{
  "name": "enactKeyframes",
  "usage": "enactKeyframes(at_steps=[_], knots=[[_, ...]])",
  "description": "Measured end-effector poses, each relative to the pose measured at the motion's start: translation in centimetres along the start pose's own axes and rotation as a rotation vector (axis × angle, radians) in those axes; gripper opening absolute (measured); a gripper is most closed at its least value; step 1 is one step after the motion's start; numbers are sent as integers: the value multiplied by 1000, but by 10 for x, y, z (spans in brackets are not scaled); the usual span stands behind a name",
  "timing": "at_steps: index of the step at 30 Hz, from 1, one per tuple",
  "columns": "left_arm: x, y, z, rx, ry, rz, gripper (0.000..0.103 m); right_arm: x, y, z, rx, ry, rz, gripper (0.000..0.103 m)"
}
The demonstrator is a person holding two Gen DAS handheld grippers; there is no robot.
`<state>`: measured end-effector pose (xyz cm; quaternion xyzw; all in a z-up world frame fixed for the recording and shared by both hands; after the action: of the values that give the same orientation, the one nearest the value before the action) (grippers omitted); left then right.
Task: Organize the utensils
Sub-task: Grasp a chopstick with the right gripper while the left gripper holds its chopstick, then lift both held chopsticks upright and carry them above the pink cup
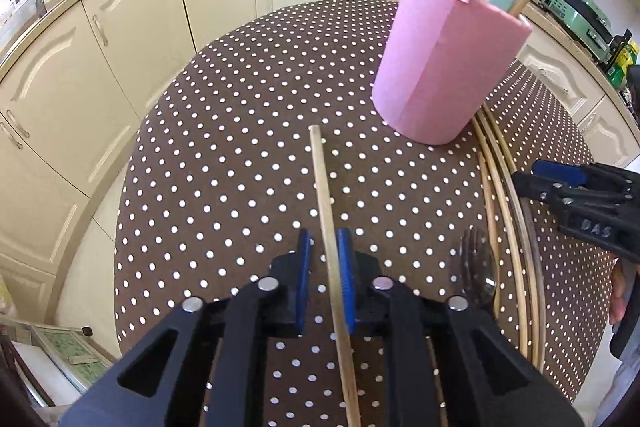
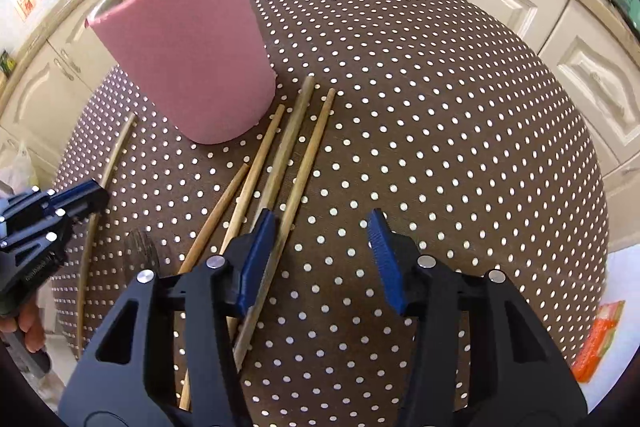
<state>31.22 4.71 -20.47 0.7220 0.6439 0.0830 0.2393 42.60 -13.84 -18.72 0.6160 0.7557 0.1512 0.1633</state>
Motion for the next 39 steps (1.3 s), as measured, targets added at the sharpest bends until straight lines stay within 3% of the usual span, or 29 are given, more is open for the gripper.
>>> enactKeyframes(at_steps=[3,5,7,10,16,21,31,39], knots=[[4,3,4,-4,-1,-1,8,10,8,4,10,-28,-45,37],[7,3,6,-12,-11,-13,7,15,13,5,21,-18,-68,21],[12,-1,4,-27,-26,-28,6,18,18,7,28,-8,-78,12],[17,-12,-4,-54,-81,-75,6,15,22,9,24,27,-43,6],[28,-22,-22,-140,-138,-138,6,-15,13,6,-10,74,49,6],[23,-25,-50,-248,-187,-153,6,-41,7,-5,-87,138,123,6],[-13,-31,-117,-515,-174,-20,6,-74,-12,-65,-350,273,241,6],[-41,-31,-148,-618,-197,50,6,-64,-30,-108,-466,330,206,6]])
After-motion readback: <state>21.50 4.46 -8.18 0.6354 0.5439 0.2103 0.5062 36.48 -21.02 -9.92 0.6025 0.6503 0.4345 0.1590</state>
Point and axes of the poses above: each gripper's, at about its wrist camera, not at the fingertips, and z roughly the way its jaws point, x to its left, y to its top, the point moved 5 cm from there along z, roughly the way its jaws point, and after that the axes turned 7 degrees about -y, right-handed, at the moved point
